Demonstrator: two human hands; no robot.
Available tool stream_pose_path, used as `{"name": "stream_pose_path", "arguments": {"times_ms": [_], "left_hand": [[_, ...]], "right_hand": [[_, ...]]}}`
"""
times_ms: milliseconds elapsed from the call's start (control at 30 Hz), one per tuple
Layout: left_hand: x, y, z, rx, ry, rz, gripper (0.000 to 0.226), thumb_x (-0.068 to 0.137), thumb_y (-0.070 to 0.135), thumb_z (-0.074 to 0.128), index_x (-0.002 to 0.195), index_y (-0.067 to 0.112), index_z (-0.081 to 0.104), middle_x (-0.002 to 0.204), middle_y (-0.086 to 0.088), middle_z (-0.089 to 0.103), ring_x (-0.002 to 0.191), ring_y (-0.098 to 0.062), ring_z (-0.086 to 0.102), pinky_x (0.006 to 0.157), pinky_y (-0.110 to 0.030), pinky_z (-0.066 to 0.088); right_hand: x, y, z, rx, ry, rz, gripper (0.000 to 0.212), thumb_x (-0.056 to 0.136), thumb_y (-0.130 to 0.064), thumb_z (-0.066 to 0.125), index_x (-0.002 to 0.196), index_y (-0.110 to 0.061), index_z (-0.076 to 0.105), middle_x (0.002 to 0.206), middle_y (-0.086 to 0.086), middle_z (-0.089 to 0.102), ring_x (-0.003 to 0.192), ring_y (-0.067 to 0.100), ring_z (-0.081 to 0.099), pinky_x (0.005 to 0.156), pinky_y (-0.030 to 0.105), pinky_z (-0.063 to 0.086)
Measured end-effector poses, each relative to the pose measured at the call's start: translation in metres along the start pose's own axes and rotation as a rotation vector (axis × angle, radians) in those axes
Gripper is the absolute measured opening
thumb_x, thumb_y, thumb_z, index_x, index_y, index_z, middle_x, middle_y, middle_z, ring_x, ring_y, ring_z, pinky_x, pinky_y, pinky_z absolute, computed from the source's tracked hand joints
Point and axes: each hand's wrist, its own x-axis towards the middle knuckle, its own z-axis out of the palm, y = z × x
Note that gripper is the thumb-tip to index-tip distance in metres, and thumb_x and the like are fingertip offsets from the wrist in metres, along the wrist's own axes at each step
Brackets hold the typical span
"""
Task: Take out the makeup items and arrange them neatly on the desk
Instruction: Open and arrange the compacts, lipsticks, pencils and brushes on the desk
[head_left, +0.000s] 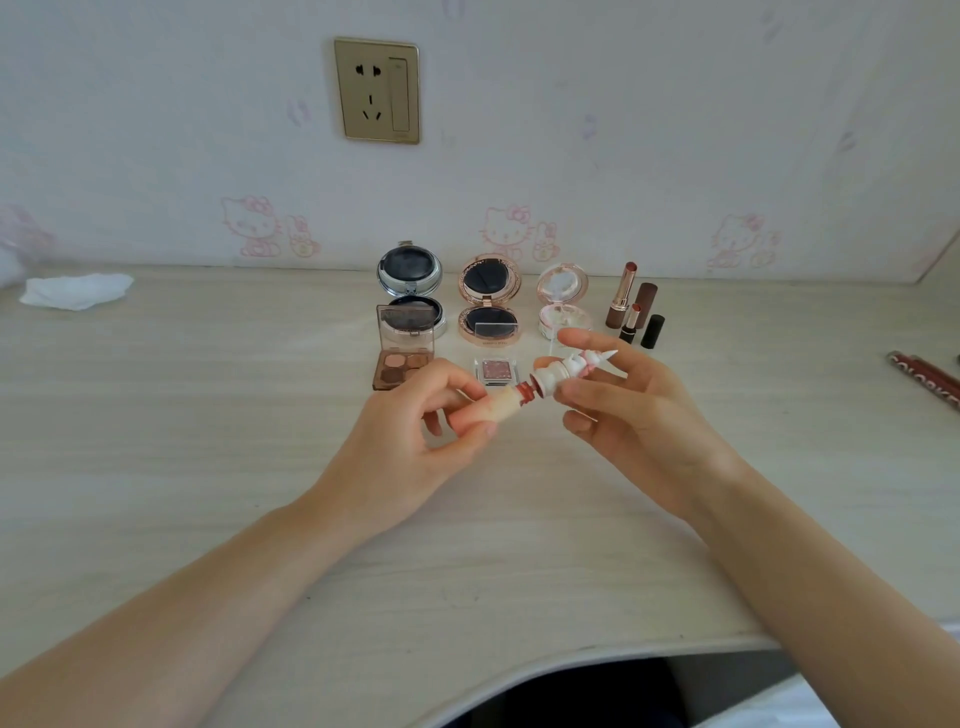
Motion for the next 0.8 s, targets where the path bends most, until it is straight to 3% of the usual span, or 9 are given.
{"name": "stream_pose_path", "arguments": {"times_ms": [100,233,433,667,800], "left_hand": [[-0.001,0.003,0.002,0.077,0.030,0.072,0.021,0.077,0.022,0.075,0.091,0.025,0.058,0.076,0.016,0.063,0.075,-0.008,0.059,0.069,-0.016,0.042],[-0.002,0.007,0.008,0.202,0.036,0.195,0.022,0.078,0.026,0.072,0.094,0.020,0.059,0.083,0.013,0.060,0.080,-0.004,0.056,0.072,-0.023,0.045],[-0.002,0.009,0.010,0.300,0.077,0.314,0.025,0.080,0.033,0.068,0.096,0.015,0.060,0.083,0.011,0.056,0.080,-0.005,0.051,0.069,-0.025,0.045],[-0.003,0.014,0.014,0.395,-0.019,0.424,0.044,0.085,0.039,0.063,0.121,0.014,0.062,0.088,0.014,0.054,0.085,-0.014,0.050,0.075,-0.025,0.045],[-0.004,0.017,0.018,0.432,-0.074,0.533,0.043,0.089,0.033,0.065,0.125,0.011,0.062,0.085,0.007,0.063,0.083,-0.018,0.050,0.075,-0.027,0.046]], "right_hand": [[0.001,0.001,0.003,0.072,-0.007,0.009,0.033,0.075,-0.009,0.070,0.107,-0.008,0.065,0.102,0.016,0.067,0.071,0.015,0.054,0.056,0.022,0.044],[0.003,0.003,0.005,0.083,0.031,-0.012,0.015,0.073,-0.012,0.071,0.084,-0.012,0.062,0.083,0.007,0.053,0.061,0.011,0.047,0.052,0.021,0.042],[0.004,0.002,-0.001,0.158,0.076,0.011,0.043,0.070,-0.005,0.073,0.111,-0.011,0.063,0.085,0.006,0.064,0.071,0.014,0.061,0.064,0.023,0.052],[0.005,0.002,-0.002,0.116,0.121,0.013,0.046,0.068,-0.014,0.074,0.110,-0.003,0.061,0.096,0.007,0.072,0.084,0.019,0.063,0.079,0.026,0.055],[0.001,0.000,-0.002,0.069,0.144,0.031,0.042,0.070,-0.016,0.074,0.108,0.000,0.063,0.100,0.011,0.071,0.081,0.020,0.061,0.072,0.025,0.055]]}}
